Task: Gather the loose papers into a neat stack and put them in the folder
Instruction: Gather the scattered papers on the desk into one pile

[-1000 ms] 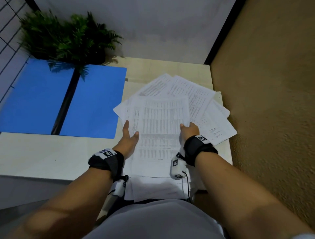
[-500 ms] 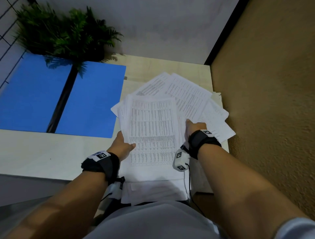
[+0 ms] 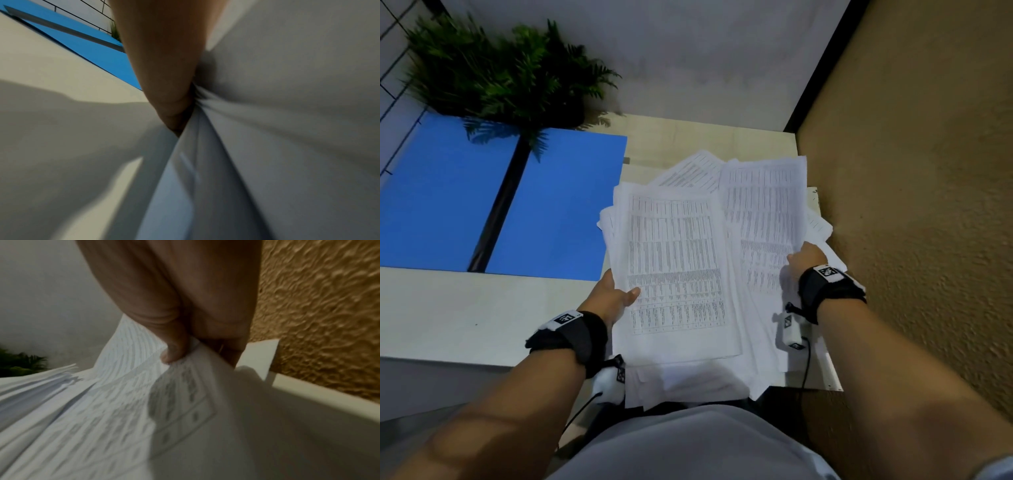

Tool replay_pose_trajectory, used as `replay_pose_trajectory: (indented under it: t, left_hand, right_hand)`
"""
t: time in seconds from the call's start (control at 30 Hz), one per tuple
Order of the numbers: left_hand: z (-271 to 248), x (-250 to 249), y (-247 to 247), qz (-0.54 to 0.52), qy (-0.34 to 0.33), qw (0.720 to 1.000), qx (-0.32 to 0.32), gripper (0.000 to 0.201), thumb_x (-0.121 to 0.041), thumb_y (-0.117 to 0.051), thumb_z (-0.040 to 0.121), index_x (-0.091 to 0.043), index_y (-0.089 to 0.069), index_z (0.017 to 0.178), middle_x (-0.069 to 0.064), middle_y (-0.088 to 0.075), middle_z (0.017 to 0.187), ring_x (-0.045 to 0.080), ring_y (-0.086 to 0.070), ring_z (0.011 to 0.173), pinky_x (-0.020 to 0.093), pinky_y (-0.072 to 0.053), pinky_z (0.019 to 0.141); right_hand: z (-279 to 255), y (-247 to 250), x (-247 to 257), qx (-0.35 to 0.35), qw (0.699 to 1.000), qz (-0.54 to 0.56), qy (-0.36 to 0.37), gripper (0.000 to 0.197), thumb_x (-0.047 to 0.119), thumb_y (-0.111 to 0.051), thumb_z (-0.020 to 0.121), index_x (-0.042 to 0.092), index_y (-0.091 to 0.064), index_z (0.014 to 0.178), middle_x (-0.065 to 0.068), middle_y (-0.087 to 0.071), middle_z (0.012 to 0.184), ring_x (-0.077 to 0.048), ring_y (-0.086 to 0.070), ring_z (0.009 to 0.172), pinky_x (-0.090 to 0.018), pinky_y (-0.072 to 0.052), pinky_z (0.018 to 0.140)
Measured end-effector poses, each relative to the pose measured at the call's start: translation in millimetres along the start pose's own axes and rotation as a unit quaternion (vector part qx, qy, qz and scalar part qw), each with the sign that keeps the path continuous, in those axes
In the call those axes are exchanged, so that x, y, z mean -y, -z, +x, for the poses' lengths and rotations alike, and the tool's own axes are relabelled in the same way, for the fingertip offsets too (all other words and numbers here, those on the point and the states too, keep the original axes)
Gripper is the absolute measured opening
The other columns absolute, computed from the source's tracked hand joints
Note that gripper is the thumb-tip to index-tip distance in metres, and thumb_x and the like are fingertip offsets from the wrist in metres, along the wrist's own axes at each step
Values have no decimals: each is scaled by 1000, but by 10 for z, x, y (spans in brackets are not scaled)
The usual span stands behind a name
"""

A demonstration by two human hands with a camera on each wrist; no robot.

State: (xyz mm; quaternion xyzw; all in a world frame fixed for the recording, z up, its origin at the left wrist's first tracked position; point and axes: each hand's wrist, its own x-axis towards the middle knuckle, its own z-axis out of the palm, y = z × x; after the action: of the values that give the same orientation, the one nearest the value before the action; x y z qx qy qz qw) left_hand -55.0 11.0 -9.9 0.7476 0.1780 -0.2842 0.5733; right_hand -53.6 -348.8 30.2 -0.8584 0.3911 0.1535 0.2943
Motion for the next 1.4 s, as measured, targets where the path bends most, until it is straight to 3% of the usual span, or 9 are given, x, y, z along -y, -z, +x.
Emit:
replay_pose_trajectory:
  t: [0.2, 0.27, 0.33, 0.5, 0.67, 0.83, 0.97, 1.17, 1.4]
  left_hand:
    - [11, -5, 5, 24, 2, 1000, -8, 48, -7, -58, 95, -11, -43, 141, 5, -57, 134, 24, -53, 120, 32, -37, 101]
    - [49, 30, 29, 27, 6, 1000, -11, 49, -9, -60, 94, -12, -44, 140, 6, -58, 137, 27, -53, 125, 36, -38, 106]
    - [58, 45, 41, 23, 9, 1000, -3, 50, -11, -62, 93, -14, -44, 140, 6, -58, 137, 28, -54, 126, 44, -37, 112]
    - [42, 61, 42, 16, -4, 1000, 21, 49, -12, -61, 93, -20, -46, 139, 1, -61, 132, 27, -55, 126, 50, -37, 112]
    - [31, 60, 50, -10, -5, 1000, 8, 55, -8, -60, 93, -18, -40, 144, -4, -57, 129, 23, -51, 127, 48, -32, 115]
    - [78, 52, -18, -5, -17, 1000, 24, 51, -8, -64, 90, -21, -49, 137, -1, -63, 128, 25, -57, 123, 50, -39, 110]
    - [76, 11, -57, -20, -11, 999, 26, 49, -1, -61, 92, -13, -49, 137, 1, -62, 123, 26, -57, 122, 47, -38, 111]
    - [262, 173, -46, -18, 18, 1000, 7, 54, -8, -64, 88, -19, -43, 137, 6, -58, 138, 29, -55, 125, 51, -38, 111]
    - [153, 54, -87, 59, 5, 998, 2, 52, -12, -60, 94, -11, -39, 142, 5, -57, 136, 29, -55, 122, 42, -41, 105]
  right_hand:
    - [99, 117, -283, -2, 995, 6, 96, 57, 0, -44, 91, 25, -36, 142, -3, -49, 104, -20, -48, 92, -35, -43, 82]
    - [75, 108, -324, -25, 995, 30, 96, 32, 0, -41, 94, 22, -54, 112, -1, -48, 84, -21, -42, 77, -28, -37, 67]
    - [14, 121, -312, -25, 996, 44, 70, 21, 2, -38, 97, 15, -45, 82, 1, -36, 71, -20, -29, 71, -24, -22, 57]
    - [31, 172, -331, -49, 998, 8, 26, 6, 11, -38, 100, 14, -39, 95, -10, -42, 94, -18, -37, 88, -25, -27, 76]
    - [-124, 117, -285, 13, 998, 44, 39, 15, 2, -41, 97, 9, -39, 84, 1, -38, 77, -16, -38, 79, -22, -28, 67]
    - [-335, -149, -301, -11, 988, 155, 19, 44, 18, -65, 89, 4, -44, 125, -11, -57, 114, -27, -57, 102, -28, -42, 82]
    - [-391, -121, -351, 35, 985, 169, -12, 27, 13, -68, 88, 3, -62, 112, -4, -61, 105, -22, -58, 95, -24, -43, 80]
    - [-432, 133, -342, -118, 985, 123, 17, 28, 7, -57, 91, -3, -56, 117, -24, -63, 116, -40, -60, 107, -44, -50, 90]
    - [-729, 483, -297, -213, 973, 79, 28, 4, 4, -49, 92, 5, -52, 95, -19, -57, 87, -39, -61, 88, -34, -40, 67]
